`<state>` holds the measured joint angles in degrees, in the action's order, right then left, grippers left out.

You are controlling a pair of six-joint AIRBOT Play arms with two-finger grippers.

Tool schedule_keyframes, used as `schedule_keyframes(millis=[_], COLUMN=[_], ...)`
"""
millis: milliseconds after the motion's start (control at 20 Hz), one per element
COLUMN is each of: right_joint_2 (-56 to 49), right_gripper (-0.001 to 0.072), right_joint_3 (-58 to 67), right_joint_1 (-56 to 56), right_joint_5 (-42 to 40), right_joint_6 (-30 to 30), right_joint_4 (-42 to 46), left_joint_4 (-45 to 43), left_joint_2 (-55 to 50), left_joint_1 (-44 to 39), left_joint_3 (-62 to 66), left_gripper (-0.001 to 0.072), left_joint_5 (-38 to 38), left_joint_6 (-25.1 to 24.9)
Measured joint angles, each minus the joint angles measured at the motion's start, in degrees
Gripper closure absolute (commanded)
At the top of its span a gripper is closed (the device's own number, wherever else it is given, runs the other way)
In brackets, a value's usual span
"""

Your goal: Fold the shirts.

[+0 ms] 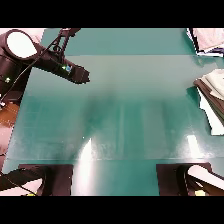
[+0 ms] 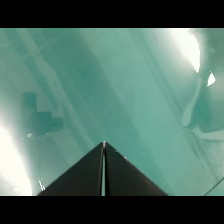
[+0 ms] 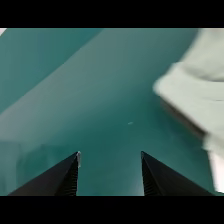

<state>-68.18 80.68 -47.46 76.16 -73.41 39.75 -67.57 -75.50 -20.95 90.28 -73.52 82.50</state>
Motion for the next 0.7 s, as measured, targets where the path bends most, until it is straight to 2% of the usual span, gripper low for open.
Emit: schedule_keyframes(millis=[50, 100, 200, 250, 450, 700], right_joint_2=[0.00, 0.00, 0.00, 0.00, 0.00, 0.00], right_gripper=[0.0287, 0.0359, 0.0628, 0.0691, 0.0691, 0.0691], right_joint_3=[0.00, 0.00, 0.00, 0.00, 0.00, 0.00], right_joint_1=[3.76, 7.32, 13.73, 16.83, 26.01, 30.14], right_joint_5=[0.11, 0.09, -0.24, -0.48, -1.03, -1.46], right_joint_6=[-0.02, -0.02, -0.02, -0.04, -0.13, -0.11], right_joint_4=[-0.68, -1.01, -1.62, -1.73, -2.05, -2.10], left_joint_4=[0.02, 0.09, 0.09, 0.11, 0.26, 0.35], left_joint_2=[0.00, 0.00, 0.00, 0.00, 0.00, 0.00], left_joint_1=[0.00, 0.00, 0.00, 0.00, 0.00, 0.00], left_joint_3=[0.00, 0.00, 0.00, 0.00, 0.00, 0.00], left_gripper=[0.0686, 0.0686, 0.0686, 0.0686, 0.0685, 0.0686], left_joint_5=[0.02, 0.13, 0.66, 0.87, 1.36, 1.51], left_joint_6=[0.00, 0.02, 0.02, 0.02, 0.02, 0.04])
